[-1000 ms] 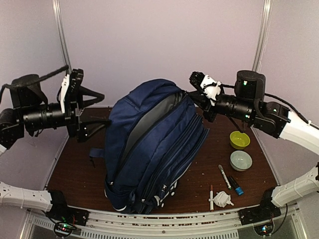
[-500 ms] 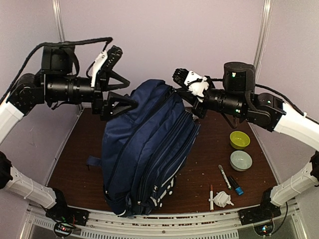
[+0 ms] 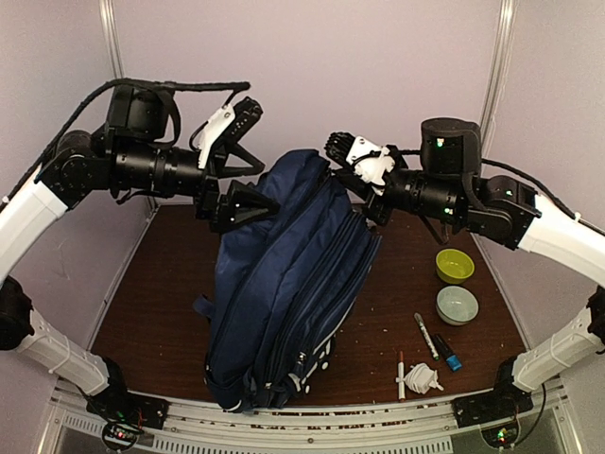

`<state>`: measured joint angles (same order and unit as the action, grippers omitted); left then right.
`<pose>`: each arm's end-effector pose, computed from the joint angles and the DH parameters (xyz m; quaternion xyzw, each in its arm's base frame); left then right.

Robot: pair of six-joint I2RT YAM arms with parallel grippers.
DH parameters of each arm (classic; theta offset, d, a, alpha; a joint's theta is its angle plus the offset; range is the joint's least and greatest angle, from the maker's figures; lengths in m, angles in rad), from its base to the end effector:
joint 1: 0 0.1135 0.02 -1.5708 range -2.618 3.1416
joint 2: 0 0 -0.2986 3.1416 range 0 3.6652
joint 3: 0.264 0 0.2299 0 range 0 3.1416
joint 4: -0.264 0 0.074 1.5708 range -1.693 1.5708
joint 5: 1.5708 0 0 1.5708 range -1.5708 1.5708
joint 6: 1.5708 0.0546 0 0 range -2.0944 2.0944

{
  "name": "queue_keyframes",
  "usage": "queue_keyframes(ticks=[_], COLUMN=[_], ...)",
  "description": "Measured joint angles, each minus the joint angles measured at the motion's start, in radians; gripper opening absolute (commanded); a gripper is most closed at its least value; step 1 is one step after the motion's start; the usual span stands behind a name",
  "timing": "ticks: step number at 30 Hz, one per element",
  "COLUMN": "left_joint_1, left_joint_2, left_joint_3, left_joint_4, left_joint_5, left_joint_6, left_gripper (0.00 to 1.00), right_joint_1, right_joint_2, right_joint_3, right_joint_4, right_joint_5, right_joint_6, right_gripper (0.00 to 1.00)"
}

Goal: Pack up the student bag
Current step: Hold the student bag at the center of the board.

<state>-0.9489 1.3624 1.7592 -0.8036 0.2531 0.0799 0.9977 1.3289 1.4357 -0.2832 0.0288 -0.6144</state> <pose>0.1382 -0.2162 0.4965 0.4681 0.6873 -0.3252 0.4502 0.1582 0.2422 0.4641 -0.5467 0.5374 0.1114 0.6324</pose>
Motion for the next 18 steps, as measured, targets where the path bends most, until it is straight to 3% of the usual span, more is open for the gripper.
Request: queue_keyframes(ticks=[6,8,10,15,18], left_joint_1=[0.0,0.0,-0.001,-0.004,-0.004], left_joint_2=[0.023,0.018,0.018,0.05,0.045], left_joint_3=[-0.018,-0.027,-0.024,0.022,0.013], left_joint_4=[0.029,0.042,0.035,-0.037,-0.032], left_joint_5=[0.092,0.098,0.075,0.01,-0.003], left_joint_6=[-0.016,-0.025,-0.027,-0.027,-0.02], left_gripper=[0.97,0.9,0.72,0.0,0.0], right_joint_1=[0.002,0.003,0.005,0.004,0.004], right_joint_2=[0.0,0.0,0.0,0.0,0.0], right_joint_3=[0.0,0.0,0.0,0.0,-0.002], right_joint_4=[0.0,0.0,0.0,-0.005,-0.003], right_joint_5=[0.009,0.012,0.015,0.031,0.032], right_joint_6=[-0.012,-0.013,-0.013,-0.012,-0.012], right_gripper=[0.0,0.0,0.0,0.0,0.0])
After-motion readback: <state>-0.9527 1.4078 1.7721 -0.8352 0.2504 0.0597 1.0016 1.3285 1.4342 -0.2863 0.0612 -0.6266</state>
